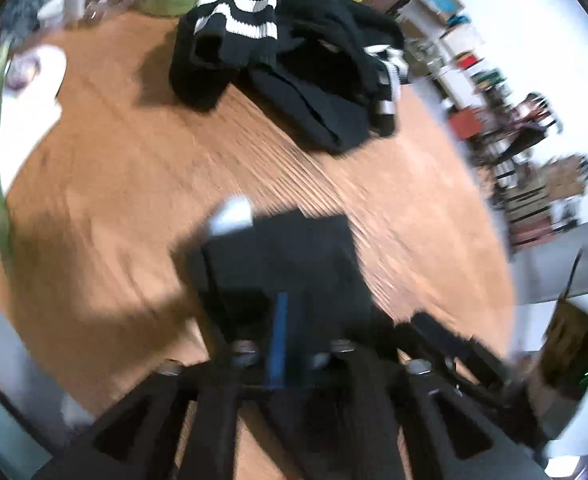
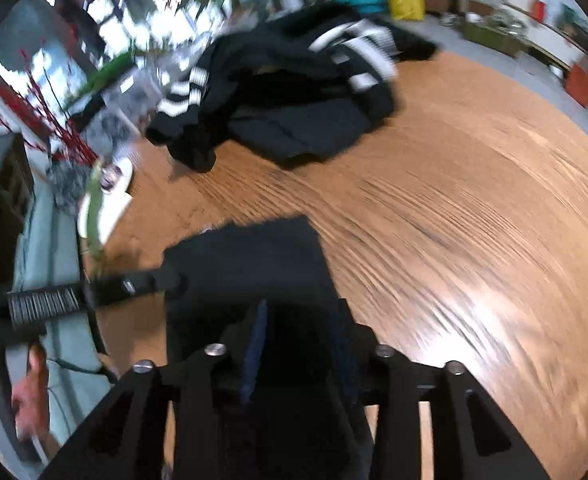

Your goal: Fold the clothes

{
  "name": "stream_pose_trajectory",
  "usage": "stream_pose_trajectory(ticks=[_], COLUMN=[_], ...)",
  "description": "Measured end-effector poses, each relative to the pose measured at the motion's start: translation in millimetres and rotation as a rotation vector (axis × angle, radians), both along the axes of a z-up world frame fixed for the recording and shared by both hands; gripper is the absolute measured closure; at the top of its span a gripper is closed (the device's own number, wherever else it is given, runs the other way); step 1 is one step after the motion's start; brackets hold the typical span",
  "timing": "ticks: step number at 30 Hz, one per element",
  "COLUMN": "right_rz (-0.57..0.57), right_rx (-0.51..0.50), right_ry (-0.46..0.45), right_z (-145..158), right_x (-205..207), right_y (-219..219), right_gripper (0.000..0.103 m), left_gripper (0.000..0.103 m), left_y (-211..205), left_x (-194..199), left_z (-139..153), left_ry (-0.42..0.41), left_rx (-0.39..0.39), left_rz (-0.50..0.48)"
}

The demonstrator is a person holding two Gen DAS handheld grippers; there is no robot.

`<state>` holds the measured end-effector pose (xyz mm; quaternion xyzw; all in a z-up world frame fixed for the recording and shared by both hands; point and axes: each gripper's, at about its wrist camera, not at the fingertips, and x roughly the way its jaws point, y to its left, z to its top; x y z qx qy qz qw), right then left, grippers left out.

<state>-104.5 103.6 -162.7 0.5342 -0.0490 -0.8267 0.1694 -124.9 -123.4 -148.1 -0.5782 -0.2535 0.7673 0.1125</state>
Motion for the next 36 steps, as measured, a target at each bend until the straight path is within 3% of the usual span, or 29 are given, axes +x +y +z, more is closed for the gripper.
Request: stream_pose_trajectory(ticks=[1,2,7,11,17,21,28,33,36], right_rz=[-0.030,-0.064,-0.246,-0.321,-0.342,-0.392,-0.435,-0.455,-0.442], right_rx=[-0.005,-0.010,-0.084,-0.207,-0.321,-0.349,-0.402,-0.500,-0.464], right_ry=[0.009,0.012,-0.028,-0.114,-0.177,-0.176,-0.196,-0.225,-0.213], right_z=[3,3,-9,-32,-52,-54,-56,-53,-49], right_x=[21,43,124,154,161,157,158,164,162], right_y=[14,28,78,83,63,59,61,60,49], right_gripper=[0.057,0.055,0.055,0.055,0.055,0.055,0.055,0.048,0.042], left_gripper=[0.044,0.041,0.041,0.041,0.041,0.041,0.041,0.041,0.041], left_y=[2,2,13,21,27,26,25,25,25], left_x=[11,24,66,90,108,117,124,126,128], left_z=[-4,-6,-18,-33,-41,-35,-38,-41,-41], left_ry=[0.001,0.014,0.005,-0.064,-0.098,-0.070,-0.079,-0.077,-0.074], left_rx=[0.035,0.076,0.162,0.174,0.193,0.237,0.232,0.207,0.184], left_rz=[0.001,0.003,0.044,0.063,0.075,0.101,0.138,0.144,0.138])
